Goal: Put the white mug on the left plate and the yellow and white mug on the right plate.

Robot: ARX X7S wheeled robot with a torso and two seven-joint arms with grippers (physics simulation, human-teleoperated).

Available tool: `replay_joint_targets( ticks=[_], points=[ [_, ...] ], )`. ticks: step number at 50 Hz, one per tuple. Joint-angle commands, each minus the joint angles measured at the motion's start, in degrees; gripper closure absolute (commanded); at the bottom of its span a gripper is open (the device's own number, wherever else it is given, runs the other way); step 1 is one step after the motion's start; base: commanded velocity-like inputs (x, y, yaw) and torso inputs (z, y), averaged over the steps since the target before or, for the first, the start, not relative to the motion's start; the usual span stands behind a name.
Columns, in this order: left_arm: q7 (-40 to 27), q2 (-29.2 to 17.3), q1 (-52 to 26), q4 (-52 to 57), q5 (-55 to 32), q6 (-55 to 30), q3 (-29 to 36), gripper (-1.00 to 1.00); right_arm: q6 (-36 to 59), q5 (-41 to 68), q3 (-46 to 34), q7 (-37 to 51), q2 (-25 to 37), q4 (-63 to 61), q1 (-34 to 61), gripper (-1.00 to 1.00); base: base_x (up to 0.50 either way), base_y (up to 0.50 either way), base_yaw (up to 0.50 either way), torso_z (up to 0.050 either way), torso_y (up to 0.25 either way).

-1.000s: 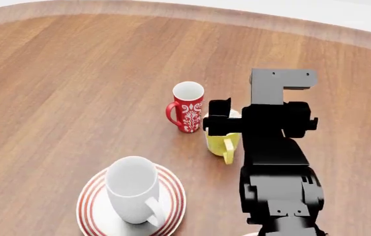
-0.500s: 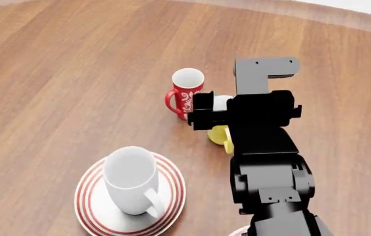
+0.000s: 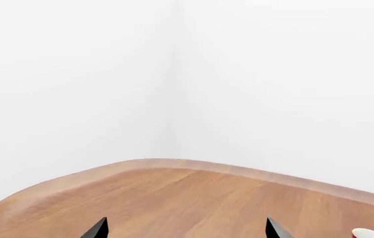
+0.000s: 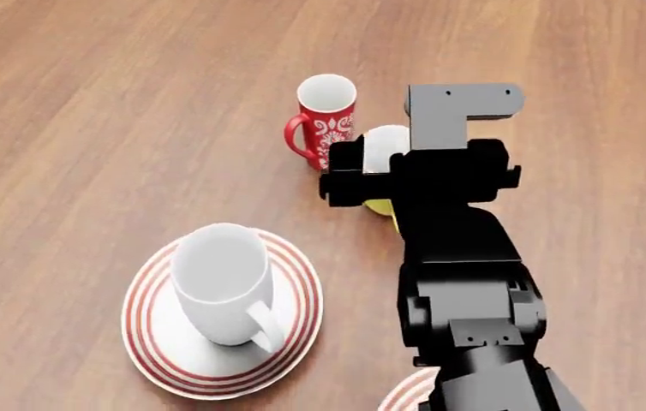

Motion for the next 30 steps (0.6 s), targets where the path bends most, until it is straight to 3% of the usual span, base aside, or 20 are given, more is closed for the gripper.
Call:
replay_joint_targets(
  ticks=[1, 5, 15, 24, 30],
  points=[
    [2.0, 1.2, 1.9, 1.2, 1.0, 0.9, -0.6, -1.00, -0.5, -2.0, 1.9, -1.7, -1.1, 0.0, -2.0, -1.00, 0.00, 0.00, 0.00, 0.000, -0.250],
    [2.1, 1.1, 1.9, 1.2, 0.1, 0.8, -0.9, -1.00, -0.4, -3.0, 2.9, -1.8, -1.1, 0.0, -1.8, -1.00, 0.00, 0.00, 0.00, 0.000, -0.250],
    [1.7, 1.5, 2.1, 0.7, 0.5, 1.9, -1.1, -1.00, -0.6, -6.0, 6.5, -2.0, -1.1, 0.0, -1.8, -1.00, 0.00, 0.00, 0.00, 0.000, 0.000],
    [1.8, 1.3, 2.9, 1.0, -0.9, 2.5, -1.8, -1.00, -1.3, -7.1, 8.2, -2.3, -1.1, 0.0, -1.8, -1.00, 0.00, 0.00, 0.00, 0.000, -0.245],
    [1.3, 1.2, 2.4, 0.7, -1.5, 1.7, -2.0, -1.00, -1.6, -8.0, 9.4, -2.3, -1.1, 0.0, -1.8, -1.00, 0.00, 0.00, 0.00, 0.000, 0.000]
  ],
)
